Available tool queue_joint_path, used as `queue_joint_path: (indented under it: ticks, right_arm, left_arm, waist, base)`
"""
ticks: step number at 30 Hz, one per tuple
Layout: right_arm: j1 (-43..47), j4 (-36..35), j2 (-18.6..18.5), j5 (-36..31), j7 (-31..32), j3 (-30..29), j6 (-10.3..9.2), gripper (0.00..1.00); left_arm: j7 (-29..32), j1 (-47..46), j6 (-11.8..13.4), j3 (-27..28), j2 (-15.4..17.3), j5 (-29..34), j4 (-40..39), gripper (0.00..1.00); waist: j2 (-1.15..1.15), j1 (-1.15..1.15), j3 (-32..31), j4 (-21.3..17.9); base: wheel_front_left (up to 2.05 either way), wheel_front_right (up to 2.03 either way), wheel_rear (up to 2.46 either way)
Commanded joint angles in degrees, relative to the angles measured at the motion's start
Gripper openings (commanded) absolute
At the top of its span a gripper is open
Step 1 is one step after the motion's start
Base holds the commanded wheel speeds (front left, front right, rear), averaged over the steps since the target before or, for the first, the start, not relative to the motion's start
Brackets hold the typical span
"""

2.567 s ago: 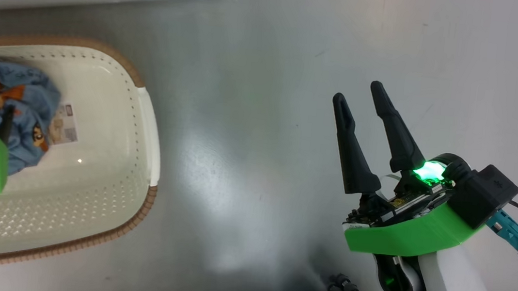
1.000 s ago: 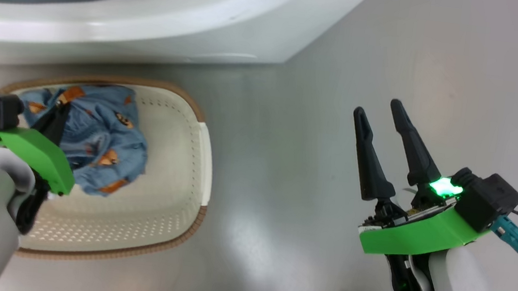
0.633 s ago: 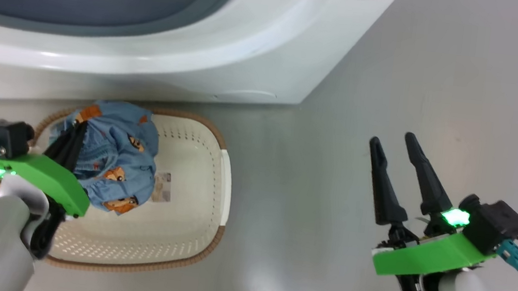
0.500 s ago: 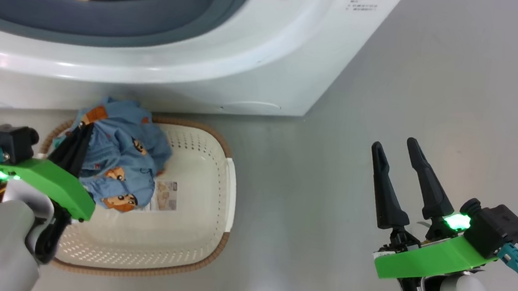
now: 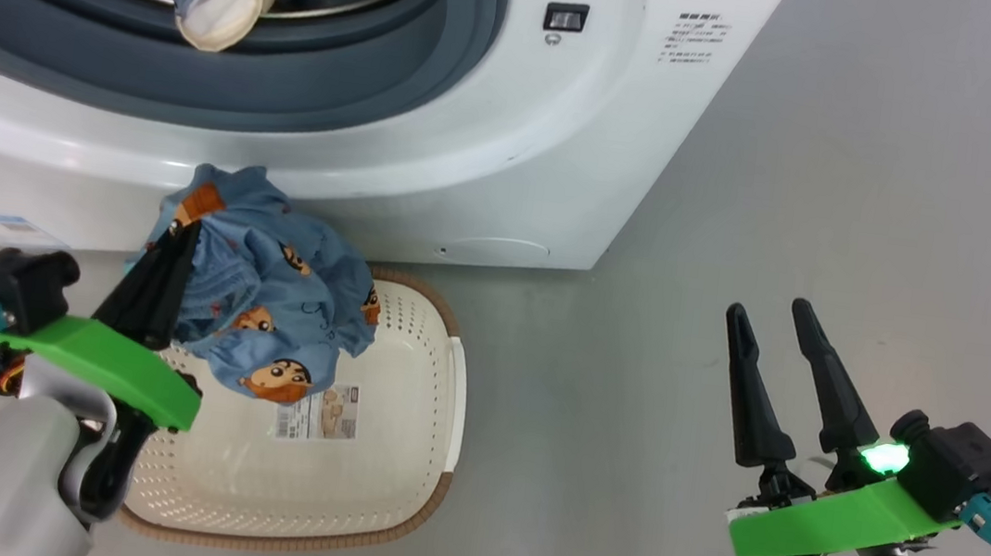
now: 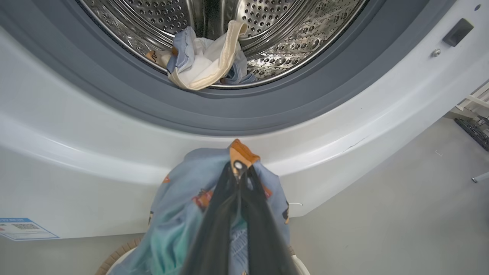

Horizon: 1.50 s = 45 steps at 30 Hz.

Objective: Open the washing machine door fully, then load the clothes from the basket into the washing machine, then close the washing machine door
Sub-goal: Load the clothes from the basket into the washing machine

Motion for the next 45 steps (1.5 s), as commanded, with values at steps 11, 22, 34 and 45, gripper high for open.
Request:
queue_joint_path:
  ticks: [11,22,34,45]
  right_arm:
    - [5.4,-1.5,-1.26,1.29,-0.27,-0.92,0.09,1.0]
    - [10.44,-1.78,-2.81,2.25,-0.27,-3.1,0.09,1.0]
    - [12.78,-2.16,-3.92,2.67,-0.27,-3.58,0.09,1.0]
    - [12.19,-2.25,-3.78,2.25,-0.27,-3.08,0.09,1.0]
  left_arm:
    - [-0.7,9.32,-0.15,11.49,0.78,5.87,-12.47,0.0]
    - [-0.7,20.71,0.28,21.28,-1.65,13.08,-22.79,0.0]
    - [-0.7,32.57,1.7,27.98,-3.55,15.89,-34.04,0.0]
    - [-0.7,31.06,1.18,28.85,-4.92,13.4,-34.89,0.0]
  waist:
    - [0.0,0.0,-5.48,0.97]
    - [0.0,0.0,-9.68,2.66]
    - [0.0,0.0,-10.61,3.28]
    - [0.0,0.0,-9.28,3.18]
  base:
    - [0.0,0.0,0.0]
    - [0.0,0.0,0.0]
    - [0.0,0.0,0.0]
    - [0.0,0.0,0.0]
